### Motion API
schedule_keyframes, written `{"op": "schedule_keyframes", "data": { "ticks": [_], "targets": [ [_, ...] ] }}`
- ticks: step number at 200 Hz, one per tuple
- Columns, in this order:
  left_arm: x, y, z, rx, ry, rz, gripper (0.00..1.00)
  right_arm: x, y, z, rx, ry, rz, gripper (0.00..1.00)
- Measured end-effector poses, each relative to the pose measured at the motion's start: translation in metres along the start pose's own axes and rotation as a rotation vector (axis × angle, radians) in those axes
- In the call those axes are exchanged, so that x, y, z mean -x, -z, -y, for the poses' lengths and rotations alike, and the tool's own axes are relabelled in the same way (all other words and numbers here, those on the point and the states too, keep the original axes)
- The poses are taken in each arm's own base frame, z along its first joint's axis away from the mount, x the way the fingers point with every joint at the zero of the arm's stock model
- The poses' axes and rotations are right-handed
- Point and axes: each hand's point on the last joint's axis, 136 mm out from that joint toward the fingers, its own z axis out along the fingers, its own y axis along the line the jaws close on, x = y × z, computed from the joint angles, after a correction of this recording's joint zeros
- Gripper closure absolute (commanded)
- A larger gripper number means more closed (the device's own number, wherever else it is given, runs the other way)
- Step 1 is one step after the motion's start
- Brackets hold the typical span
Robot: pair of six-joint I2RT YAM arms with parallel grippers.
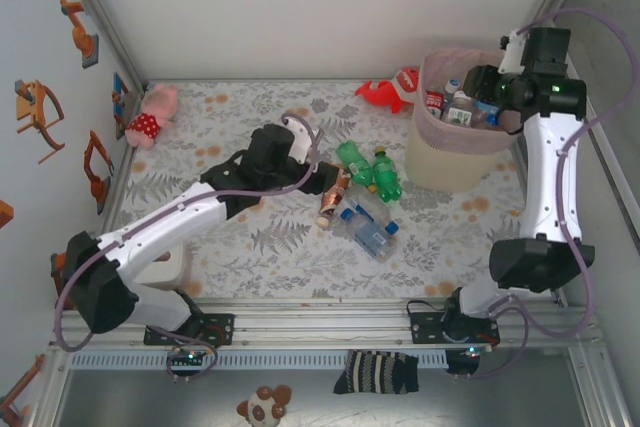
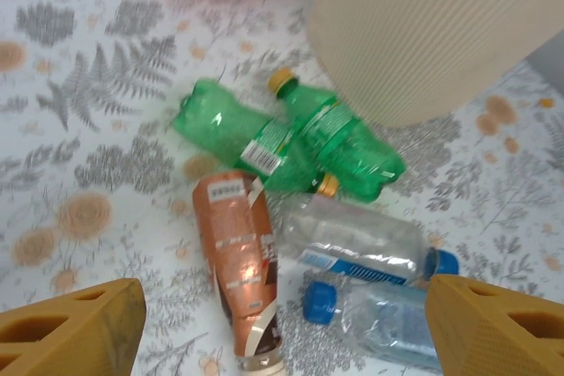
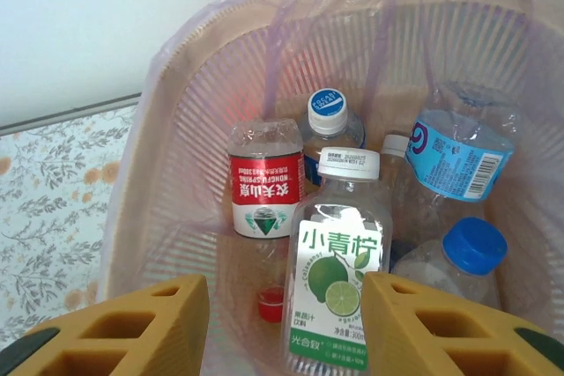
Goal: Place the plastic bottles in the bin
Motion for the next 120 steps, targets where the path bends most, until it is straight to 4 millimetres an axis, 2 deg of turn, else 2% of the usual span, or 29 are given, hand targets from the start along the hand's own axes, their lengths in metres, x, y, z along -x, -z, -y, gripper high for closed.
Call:
{"op": "schedule_keyframes", "data": {
  "ticks": [36, 59, 120],
  "targets": [
    [-0.028, -0.03, -0.008, 0.038, 0.061, -0.14, 0.25, -0.011, 0.012, -0.001, 0.001, 0.0, 0.002, 0.52],
    [-0.053, -0.048, -0.01, 0.045, 0.09, -0.236, 0.26, -0.019, 0.015, -0.001, 0.001, -0.005, -0.006, 0.52],
    [-0.114, -0.076, -0.015, 0.078, 0.114, -0.434, 0.34, -0.027, 0.016, -0.001, 0.006, -0.007, -0.014, 0.53]
  ]
}}
